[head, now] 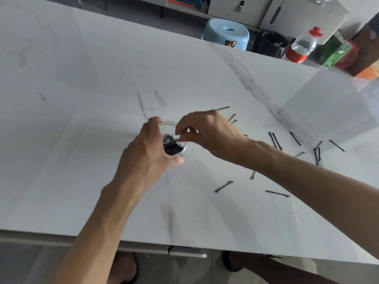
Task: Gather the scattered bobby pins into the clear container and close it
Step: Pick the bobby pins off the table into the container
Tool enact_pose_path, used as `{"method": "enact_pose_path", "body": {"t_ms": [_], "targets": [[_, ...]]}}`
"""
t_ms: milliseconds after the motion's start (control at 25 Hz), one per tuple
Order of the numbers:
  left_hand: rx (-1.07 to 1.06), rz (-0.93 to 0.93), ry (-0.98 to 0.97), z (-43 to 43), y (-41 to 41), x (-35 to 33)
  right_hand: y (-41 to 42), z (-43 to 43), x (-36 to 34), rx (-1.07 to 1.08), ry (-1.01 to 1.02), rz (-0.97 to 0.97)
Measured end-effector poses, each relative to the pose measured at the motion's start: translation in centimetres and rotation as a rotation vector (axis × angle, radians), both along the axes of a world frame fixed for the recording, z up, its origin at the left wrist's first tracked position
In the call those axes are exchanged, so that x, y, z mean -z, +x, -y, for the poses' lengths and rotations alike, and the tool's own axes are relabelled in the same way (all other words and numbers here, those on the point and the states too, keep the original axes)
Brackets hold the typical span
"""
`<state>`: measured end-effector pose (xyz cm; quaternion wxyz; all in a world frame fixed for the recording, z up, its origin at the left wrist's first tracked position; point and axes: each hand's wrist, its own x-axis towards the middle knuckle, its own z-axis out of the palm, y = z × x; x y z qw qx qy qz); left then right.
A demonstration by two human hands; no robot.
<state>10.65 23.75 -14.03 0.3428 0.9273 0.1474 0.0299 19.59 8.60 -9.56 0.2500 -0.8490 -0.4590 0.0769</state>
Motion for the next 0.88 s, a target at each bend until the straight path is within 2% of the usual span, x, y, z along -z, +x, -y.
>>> {"method": "enact_pose_path", "body": {"t_ms": [160,240,360,480,640,800,880], "targets": [[0.026,0.015,-0.006,0.3,-0.3,-0.2,-0.4,4.5,0.5,0.183,0.140,-0.127],[0.024,0.013,-0.007,0.4,-0.3,-0.3,-1.0,7.9,1.0,0.184,0.011,-0.210],[0.021,0.016,0.012,0.9,-0.3,-0.4,-3.0,11.5,2.7,0.036,-0.226,-0.277],[0.035,0.013,0.021,1.5,-0.2,-0.4,-4.1,12.7,4.3,0.058,-0.221,-0.209],[0.036,0.006,0.019,2.0,0.2,-0.3,-3.1,11.8,4.9,0.018,-0.232,0.066],[0.039,0.007,0.015,2.1,0.6,-0.2,1.7,10.0,4.2,0.235,-0.113,0.131],[0.045,0.007,0.010,2.1,0.7,-0.2,3.9,9.2,4.2,0.293,-0.128,0.096]]}}
